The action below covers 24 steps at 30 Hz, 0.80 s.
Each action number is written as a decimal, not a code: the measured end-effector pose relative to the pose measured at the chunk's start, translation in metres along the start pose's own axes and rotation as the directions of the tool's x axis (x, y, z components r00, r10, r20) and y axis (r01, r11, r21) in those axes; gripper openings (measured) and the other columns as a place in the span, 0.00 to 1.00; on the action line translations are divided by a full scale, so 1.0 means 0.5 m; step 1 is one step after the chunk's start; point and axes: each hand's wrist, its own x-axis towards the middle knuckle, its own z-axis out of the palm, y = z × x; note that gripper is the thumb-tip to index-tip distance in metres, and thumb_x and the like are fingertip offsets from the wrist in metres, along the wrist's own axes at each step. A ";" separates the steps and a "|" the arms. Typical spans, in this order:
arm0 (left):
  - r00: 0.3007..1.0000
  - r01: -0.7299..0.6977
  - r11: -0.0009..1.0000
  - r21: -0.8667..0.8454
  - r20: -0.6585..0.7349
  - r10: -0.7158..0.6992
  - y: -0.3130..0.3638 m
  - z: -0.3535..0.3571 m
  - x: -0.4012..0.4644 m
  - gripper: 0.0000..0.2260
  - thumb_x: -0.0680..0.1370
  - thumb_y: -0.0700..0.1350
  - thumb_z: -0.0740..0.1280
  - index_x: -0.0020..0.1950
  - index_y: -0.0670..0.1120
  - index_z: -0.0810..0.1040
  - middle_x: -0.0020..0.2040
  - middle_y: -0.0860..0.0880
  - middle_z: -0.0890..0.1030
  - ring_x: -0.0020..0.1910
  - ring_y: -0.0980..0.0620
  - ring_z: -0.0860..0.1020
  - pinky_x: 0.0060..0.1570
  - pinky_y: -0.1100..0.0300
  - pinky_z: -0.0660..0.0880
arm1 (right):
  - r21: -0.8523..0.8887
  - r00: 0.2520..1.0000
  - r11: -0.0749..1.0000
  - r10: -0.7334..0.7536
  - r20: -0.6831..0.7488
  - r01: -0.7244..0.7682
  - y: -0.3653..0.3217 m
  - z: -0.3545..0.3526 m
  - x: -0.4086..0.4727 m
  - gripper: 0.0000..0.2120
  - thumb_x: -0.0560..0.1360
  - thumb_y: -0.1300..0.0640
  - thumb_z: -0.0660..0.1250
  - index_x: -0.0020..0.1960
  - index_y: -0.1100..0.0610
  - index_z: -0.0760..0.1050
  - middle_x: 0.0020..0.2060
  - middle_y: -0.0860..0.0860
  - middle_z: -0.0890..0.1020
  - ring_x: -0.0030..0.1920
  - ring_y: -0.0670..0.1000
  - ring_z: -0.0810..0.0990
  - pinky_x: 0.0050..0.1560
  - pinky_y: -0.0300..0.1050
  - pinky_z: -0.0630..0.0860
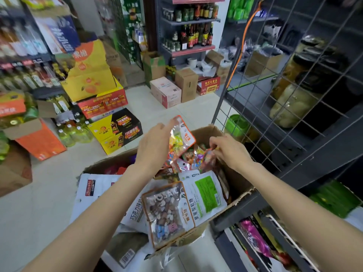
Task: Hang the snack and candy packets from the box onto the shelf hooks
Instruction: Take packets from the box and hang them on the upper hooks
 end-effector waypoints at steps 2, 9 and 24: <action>0.998 -0.053 0.993 0.106 0.044 0.049 0.016 -0.010 0.015 0.21 0.76 0.34 0.59 0.67 0.51 0.69 0.47 0.44 0.71 0.46 0.39 0.74 0.39 0.50 0.70 | 0.075 0.998 0.997 -0.024 -0.066 0.029 -0.026 -0.049 -0.003 0.08 0.75 0.54 0.66 0.53 0.53 0.74 0.42 0.49 0.76 0.50 0.53 0.73 0.41 0.47 0.67; 0.974 -0.220 0.975 0.023 0.063 0.218 0.122 -0.064 0.047 0.13 0.81 0.45 0.54 0.61 0.46 0.74 0.52 0.46 0.74 0.52 0.44 0.74 0.45 0.54 0.62 | 0.237 0.986 0.968 -0.050 -0.157 0.087 -0.085 -0.196 -0.053 0.07 0.74 0.55 0.70 0.41 0.53 0.72 0.37 0.51 0.77 0.42 0.51 0.71 0.41 0.49 0.67; 0.887 -0.461 0.728 -0.507 -0.245 0.391 0.642 -0.231 -0.026 0.14 0.68 0.60 0.73 0.37 0.50 0.79 0.32 0.55 0.73 0.36 0.54 0.72 0.35 0.59 0.62 | 0.370 0.776 0.927 0.283 -0.564 -0.069 0.004 -0.575 -0.549 0.11 0.71 0.55 0.73 0.43 0.58 0.72 0.37 0.52 0.80 0.37 0.48 0.77 0.40 0.46 0.73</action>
